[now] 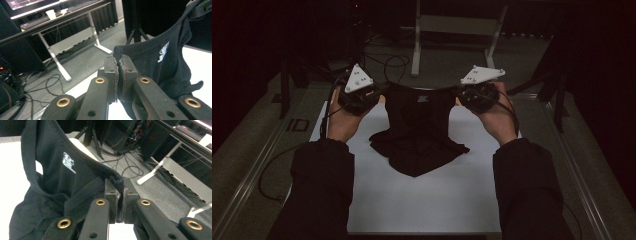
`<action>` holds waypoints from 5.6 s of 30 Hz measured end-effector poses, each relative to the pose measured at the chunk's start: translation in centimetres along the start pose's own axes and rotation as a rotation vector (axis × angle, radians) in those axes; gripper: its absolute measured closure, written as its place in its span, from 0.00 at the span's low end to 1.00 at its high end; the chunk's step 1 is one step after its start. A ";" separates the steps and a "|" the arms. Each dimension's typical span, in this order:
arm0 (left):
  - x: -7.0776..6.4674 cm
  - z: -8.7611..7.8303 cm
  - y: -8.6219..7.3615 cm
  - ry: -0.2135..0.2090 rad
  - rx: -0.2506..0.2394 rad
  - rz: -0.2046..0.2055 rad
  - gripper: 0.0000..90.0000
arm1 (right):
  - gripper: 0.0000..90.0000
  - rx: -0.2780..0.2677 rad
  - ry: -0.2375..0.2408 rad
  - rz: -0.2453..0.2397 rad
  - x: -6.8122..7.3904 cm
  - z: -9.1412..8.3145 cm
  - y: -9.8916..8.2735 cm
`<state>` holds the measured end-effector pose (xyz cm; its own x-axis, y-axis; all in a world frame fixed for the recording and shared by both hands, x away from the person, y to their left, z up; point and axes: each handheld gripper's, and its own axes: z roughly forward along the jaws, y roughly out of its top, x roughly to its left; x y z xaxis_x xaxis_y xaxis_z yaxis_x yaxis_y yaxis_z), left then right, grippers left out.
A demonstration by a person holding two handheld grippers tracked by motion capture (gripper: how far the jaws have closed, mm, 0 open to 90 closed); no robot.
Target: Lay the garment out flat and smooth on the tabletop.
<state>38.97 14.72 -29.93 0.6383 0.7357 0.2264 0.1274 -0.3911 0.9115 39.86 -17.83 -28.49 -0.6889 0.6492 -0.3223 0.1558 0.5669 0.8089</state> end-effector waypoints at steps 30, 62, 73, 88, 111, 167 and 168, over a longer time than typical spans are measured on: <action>-3.2 -2.3 -5.0 -0.142 0.063 0.059 0.95 | 0.96 0.022 0.151 -0.029 4.2 -0.8 -5.6; 2.1 10.1 -4.4 0.353 0.249 -0.253 0.36 | 0.29 0.194 -0.212 0.297 -3.9 11.7 -4.2; 1.8 9.5 -8.1 0.342 0.294 -0.231 0.31 | 0.25 0.222 -0.140 0.286 -2.5 12.4 -8.5; 0.7 9.3 -10.2 0.217 0.300 -0.279 0.28 | 0.24 0.184 -0.065 0.332 -1.6 11.3 -9.3; -4.8 13.0 -11.7 -0.063 0.313 -0.254 0.31 | 0.24 0.162 0.026 0.364 1.4 10.8 -12.4; -8.3 14.6 -11.8 -0.131 0.388 -0.249 0.99 | 0.23 0.020 0.048 0.385 6.0 3.5 -16.5; -8.3 14.2 -11.8 -0.131 0.383 -0.247 0.99 | 0.23 0.019 0.049 0.387 6.0 3.5 -16.5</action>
<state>42.99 5.39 -47.42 0.6410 0.7660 -0.0492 0.5429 -0.4071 0.7345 35.58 -21.48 -45.45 -0.6098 0.7920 0.0293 0.4235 0.2944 0.8567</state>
